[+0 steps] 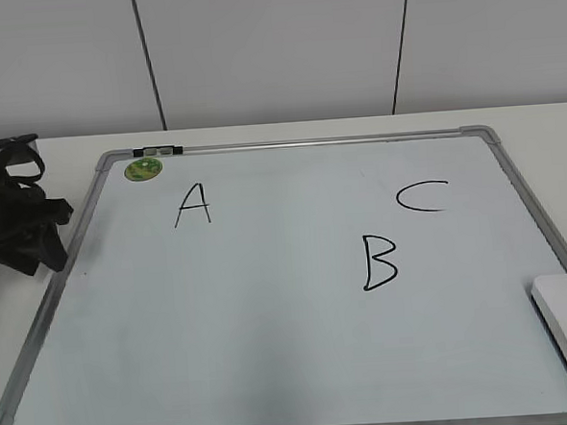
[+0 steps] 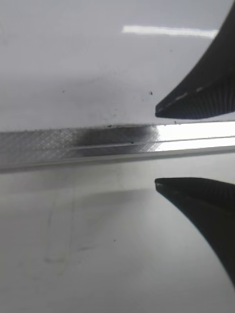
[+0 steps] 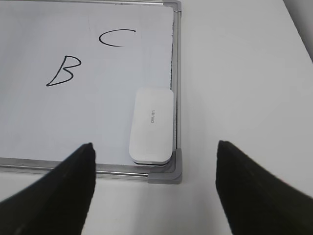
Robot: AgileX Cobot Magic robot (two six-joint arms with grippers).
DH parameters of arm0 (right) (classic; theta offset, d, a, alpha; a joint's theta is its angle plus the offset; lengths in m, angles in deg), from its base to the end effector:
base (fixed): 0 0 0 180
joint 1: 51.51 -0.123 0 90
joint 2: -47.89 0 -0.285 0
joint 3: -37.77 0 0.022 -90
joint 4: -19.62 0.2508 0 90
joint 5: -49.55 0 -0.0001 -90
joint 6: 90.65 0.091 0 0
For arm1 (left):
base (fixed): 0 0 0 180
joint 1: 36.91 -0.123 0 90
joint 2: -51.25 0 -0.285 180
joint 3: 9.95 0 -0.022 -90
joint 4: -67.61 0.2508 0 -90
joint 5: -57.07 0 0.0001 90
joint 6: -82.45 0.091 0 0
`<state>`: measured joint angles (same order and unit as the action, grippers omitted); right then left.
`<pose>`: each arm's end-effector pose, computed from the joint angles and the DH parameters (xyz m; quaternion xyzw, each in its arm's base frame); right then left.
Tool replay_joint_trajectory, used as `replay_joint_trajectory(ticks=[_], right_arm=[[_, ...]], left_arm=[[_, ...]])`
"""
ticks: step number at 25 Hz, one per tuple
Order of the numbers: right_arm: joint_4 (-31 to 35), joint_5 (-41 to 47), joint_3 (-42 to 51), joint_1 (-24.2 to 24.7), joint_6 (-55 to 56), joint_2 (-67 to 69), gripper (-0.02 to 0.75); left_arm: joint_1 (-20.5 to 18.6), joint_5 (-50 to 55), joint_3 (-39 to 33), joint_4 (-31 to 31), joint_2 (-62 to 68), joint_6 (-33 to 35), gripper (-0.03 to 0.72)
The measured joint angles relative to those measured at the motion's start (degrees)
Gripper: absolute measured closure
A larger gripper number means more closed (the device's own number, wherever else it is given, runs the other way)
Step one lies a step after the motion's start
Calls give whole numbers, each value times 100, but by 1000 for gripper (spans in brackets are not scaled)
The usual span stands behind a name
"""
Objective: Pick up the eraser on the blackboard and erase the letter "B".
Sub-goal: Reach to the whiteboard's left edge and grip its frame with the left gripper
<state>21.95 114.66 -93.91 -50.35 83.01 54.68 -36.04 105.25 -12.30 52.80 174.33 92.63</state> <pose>-0.0113 0.0036 0.2724 -0.0409 0.8658 -0.0124 0.4985 0.3837 -0.0232 0.1457 0.0153 0.9933 -0.0959 0.0633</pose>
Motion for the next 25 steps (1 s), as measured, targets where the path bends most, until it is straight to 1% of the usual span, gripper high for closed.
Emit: replay_joint_trajectory(ticks=[7,12,17,19,23,24,25], right_arm=[[0,0,0,0,0,0,151],[0,0,0,0,0,0,152],[0,10,0,0,0,0,152],[0,10,0,0,0,0,152],[0,10,0,0,0,0,152],[0,10,0,0,0,0,152],[0,10,0,0,0,0,152]], left_arm=[[0,-95,24,0,168,0,416],[0,-157,24,0,269,0,447],[0,-244,24,0,298,0,458],[0,-244,36,0,331,0,492],[0,-231,75,-35,341,0,636],[0,-231,74,-35,341,0,663],[0,-222,78,-59,341,-14,672]])
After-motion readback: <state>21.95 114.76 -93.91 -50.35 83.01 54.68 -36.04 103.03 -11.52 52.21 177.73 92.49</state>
